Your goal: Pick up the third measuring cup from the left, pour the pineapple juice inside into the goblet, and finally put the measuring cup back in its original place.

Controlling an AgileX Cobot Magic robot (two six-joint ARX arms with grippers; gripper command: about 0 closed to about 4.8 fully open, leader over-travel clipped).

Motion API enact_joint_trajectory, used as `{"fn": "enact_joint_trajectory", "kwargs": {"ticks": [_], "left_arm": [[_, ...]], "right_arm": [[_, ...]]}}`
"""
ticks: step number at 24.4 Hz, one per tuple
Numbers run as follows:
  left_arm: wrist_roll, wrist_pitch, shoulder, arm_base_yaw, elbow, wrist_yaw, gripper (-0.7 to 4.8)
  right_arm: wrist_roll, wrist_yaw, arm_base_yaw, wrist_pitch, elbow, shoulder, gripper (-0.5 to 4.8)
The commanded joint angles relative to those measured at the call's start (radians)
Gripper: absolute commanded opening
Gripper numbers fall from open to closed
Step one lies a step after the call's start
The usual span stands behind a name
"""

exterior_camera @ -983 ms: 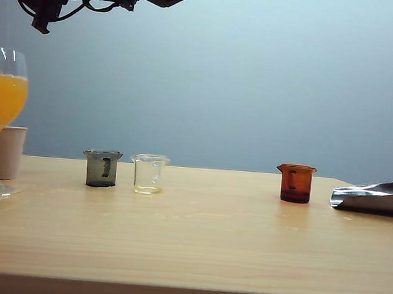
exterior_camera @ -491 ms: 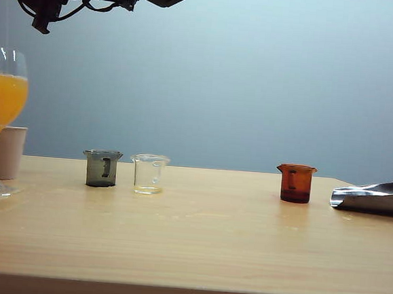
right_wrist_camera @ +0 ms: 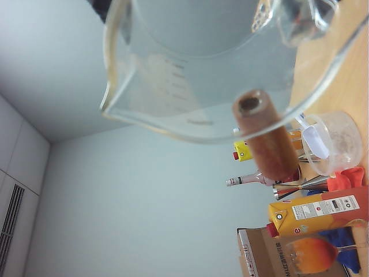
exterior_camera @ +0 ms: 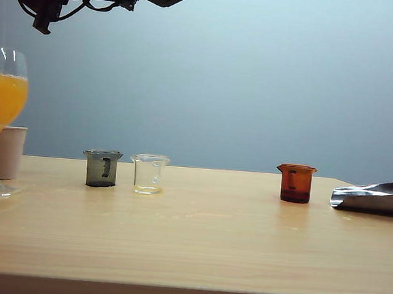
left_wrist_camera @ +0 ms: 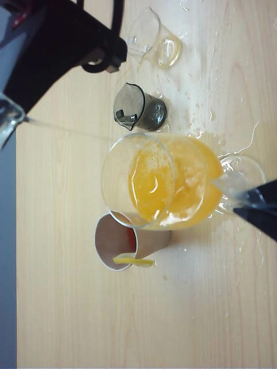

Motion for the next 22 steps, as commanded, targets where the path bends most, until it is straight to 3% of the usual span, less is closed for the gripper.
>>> {"fn": "enact_joint_trajectory", "kwargs": {"ticks": [1, 15, 20, 22], "left_arm": [[0.000, 0.013, -0.003, -0.001, 0.003, 0.002, -0.03], [0.000, 0.005, -0.004, -0.009, 0.003, 0.002, -0.03], [0.000, 0.005, -0.004, -0.032, 0.003, 0.002, -0.03], [0.000, 0.005, -0.004, -0.032, 0.003, 0.002, -0.03]], "right_arm": [[-0.002, -0.004, 0.004, 0.015, 0.009, -0.015, 1.03], [0.018, -0.016, 0.006, 0.001, 0.009, -0.017, 1.03], [0.134, 0.030, 0.006, 0.008, 0.009, -0.021, 1.03], [0.255, 0.090, 0.004, 0.028, 0.009, -0.022, 1.03]]}}
